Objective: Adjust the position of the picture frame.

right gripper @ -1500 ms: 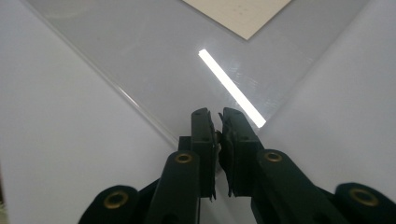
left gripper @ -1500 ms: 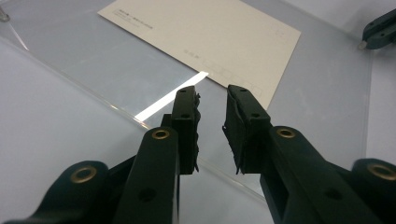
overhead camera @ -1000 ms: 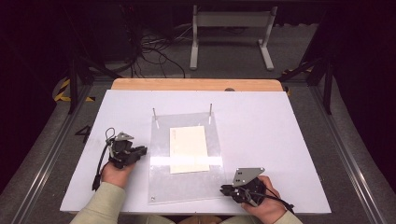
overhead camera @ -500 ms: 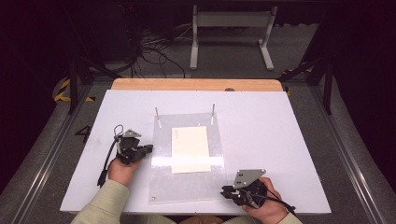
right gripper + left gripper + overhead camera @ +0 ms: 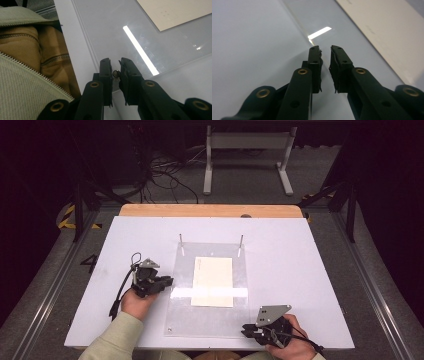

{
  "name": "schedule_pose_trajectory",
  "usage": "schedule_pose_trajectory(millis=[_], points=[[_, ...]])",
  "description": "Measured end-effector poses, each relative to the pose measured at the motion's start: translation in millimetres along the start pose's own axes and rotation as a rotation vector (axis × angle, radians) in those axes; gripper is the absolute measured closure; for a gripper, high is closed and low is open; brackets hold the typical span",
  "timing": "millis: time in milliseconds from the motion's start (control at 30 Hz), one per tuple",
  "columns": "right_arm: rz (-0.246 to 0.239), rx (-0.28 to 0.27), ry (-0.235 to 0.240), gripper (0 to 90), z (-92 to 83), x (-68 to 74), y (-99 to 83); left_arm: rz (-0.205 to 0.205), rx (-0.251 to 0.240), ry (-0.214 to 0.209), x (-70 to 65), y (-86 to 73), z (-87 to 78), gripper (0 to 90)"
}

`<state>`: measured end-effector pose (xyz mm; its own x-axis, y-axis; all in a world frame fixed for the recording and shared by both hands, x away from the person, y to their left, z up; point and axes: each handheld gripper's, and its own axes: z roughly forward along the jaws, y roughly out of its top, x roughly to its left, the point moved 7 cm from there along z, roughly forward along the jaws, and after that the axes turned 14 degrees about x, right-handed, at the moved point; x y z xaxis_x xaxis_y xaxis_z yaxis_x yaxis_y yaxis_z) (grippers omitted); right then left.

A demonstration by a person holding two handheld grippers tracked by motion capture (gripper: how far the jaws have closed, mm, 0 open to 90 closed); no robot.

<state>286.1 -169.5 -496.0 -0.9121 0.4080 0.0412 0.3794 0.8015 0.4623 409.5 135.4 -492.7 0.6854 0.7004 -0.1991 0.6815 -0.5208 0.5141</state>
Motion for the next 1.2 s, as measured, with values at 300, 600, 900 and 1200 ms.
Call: schedule_pose_trajectory(millis=[300, 600, 900, 1200], points=[[-0.020, -0.003, 0.027, 76.1, 0.6, -1.6, 1.6, 0.349, 0.007, -0.173, -52.8, -40.7, -30.3, 70.3], [-0.017, -0.010, 0.045, 75.8, 1.1, -3.2, 2.3, 0.420, 0.128, -0.200, -66.3, -69.3, -23.3, 70.2], [-0.019, -0.011, 0.053, 78.6, 1.7, -3.3, 2.8, 0.455, 0.167, -0.216, -73.3, -73.2, -13.7, 78.9], [-0.046, 0.023, 0.053, 82.9, -0.9, 0.1, -0.5, 0.481, 0.193, -0.253, -78.8, -77.5, -15.4, 82.2]])
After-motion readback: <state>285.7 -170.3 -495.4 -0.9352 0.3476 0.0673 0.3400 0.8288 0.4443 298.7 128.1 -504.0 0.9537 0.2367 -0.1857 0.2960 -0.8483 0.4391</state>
